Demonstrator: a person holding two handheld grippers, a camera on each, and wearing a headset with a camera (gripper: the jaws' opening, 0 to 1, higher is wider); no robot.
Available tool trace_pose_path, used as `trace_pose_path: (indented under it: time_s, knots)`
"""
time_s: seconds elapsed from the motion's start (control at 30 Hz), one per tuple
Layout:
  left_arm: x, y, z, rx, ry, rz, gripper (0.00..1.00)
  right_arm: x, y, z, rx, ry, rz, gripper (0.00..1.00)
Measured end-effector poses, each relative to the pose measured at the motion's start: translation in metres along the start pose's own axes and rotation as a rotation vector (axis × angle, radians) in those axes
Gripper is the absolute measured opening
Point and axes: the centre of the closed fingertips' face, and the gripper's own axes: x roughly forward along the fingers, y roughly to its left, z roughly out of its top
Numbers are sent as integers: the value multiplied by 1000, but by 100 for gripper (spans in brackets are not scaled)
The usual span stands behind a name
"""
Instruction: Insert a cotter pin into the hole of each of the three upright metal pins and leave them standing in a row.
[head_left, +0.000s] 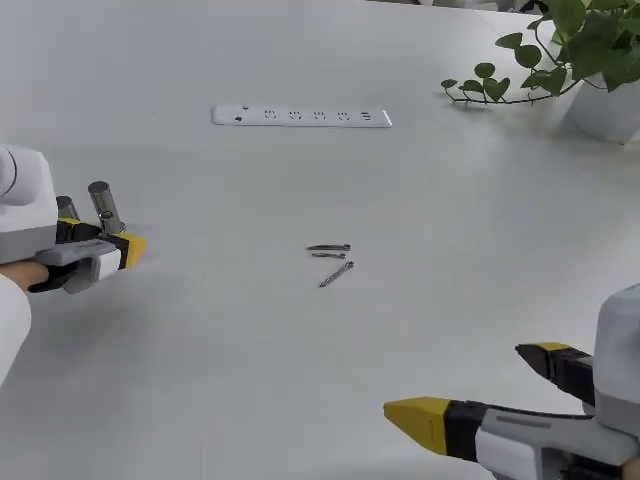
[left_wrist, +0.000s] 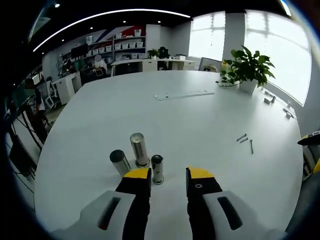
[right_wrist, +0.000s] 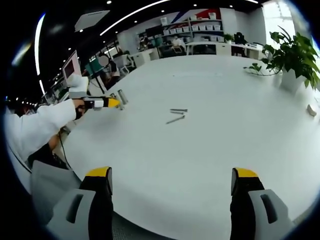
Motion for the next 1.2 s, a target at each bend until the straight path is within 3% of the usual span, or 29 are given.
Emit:
trace_pose_path:
  time_s: [0.07, 0.17, 0.37, 0.43, 0.57, 0.77, 0.83, 0.9, 1.03, 1.1, 1.2]
  knots:
    - [2, 2, 3, -8, -18, 20, 22, -1, 0, 0, -1, -2, 0, 97]
    - [3, 7, 2, 39, -3, 68, 17, -1, 0, -1, -3, 1, -3, 97]
    - [6, 11, 4, 63, -8, 84, 11, -2, 2, -4, 6, 4, -4, 96]
    - [5, 15, 4, 104, 0, 96, 7, -3, 2, -7, 10, 11, -2, 96]
    - [5, 15, 4, 96, -7, 92, 6, -4, 1, -8, 10, 10, -6, 96]
    - [3, 10, 3, 119, -9, 51, 6, -3, 2, -7, 8, 6, -3, 95]
    - [1, 4, 3, 119, -17, 14, 5, -2, 3, -7, 4, 7, 0, 95]
    - [-4, -3, 9, 167, -58, -16, 5, -2, 4, -7, 1, 9, 2, 95]
    - [-16, -21, 13, 204, -89, -101, 5, -1, 7, -4, -6, 4, 10, 95]
    - [-25, -33, 19, 257, -123, -142, 5, 0, 9, -3, -12, -2, 14, 94]
    - [-36, -48, 23, 267, -141, -201, 5, 2, 13, -2, -20, -4, 25, 94]
